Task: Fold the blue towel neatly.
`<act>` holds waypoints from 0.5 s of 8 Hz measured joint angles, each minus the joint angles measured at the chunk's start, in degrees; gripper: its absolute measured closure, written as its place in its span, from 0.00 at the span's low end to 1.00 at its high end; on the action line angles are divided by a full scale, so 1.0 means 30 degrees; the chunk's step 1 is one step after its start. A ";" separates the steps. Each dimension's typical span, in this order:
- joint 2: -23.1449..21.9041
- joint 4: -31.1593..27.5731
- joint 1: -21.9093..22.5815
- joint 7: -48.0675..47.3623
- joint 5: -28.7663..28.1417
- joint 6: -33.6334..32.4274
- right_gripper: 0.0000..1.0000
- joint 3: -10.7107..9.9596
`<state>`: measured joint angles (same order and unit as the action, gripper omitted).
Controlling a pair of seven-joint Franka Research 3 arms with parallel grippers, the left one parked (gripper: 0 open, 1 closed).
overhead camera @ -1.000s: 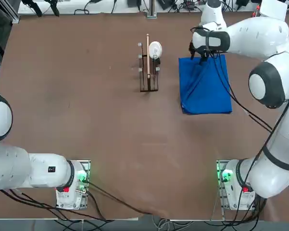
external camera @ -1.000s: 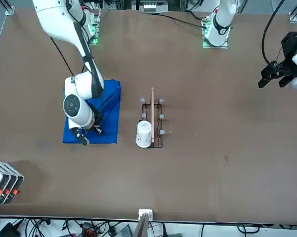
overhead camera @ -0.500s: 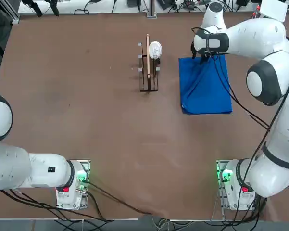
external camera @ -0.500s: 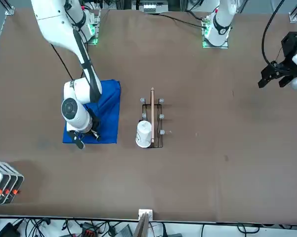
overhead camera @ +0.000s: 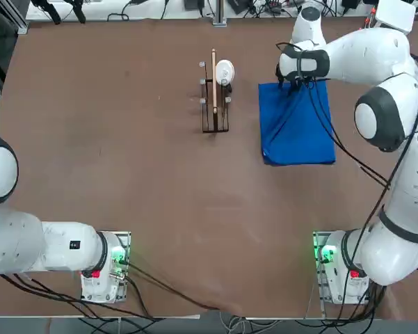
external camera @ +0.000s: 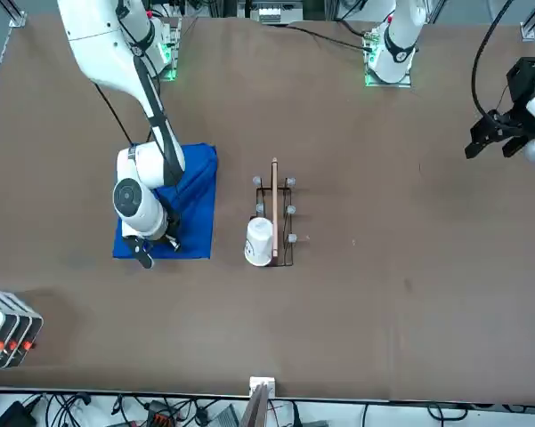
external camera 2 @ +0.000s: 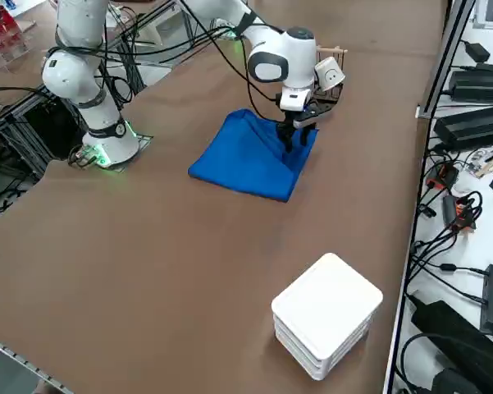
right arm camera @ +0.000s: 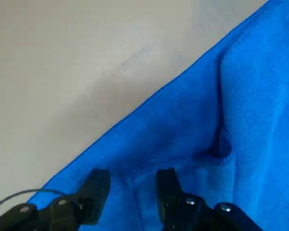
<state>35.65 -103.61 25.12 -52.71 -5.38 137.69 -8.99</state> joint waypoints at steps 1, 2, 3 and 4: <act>0.0063 -0.0012 0.0000 -0.0008 0.0000 0.0015 0.39 0.0003; 0.0082 -0.0052 0.0000 -0.0015 0.0000 0.0015 0.39 0.0005; 0.0103 -0.0107 0.0000 -0.0017 0.0000 0.0016 0.39 0.0006; 0.0157 -0.0141 0.0000 -0.0017 0.0000 0.0017 0.39 0.0011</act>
<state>36.12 -104.03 25.12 -52.77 -5.38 137.74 -8.95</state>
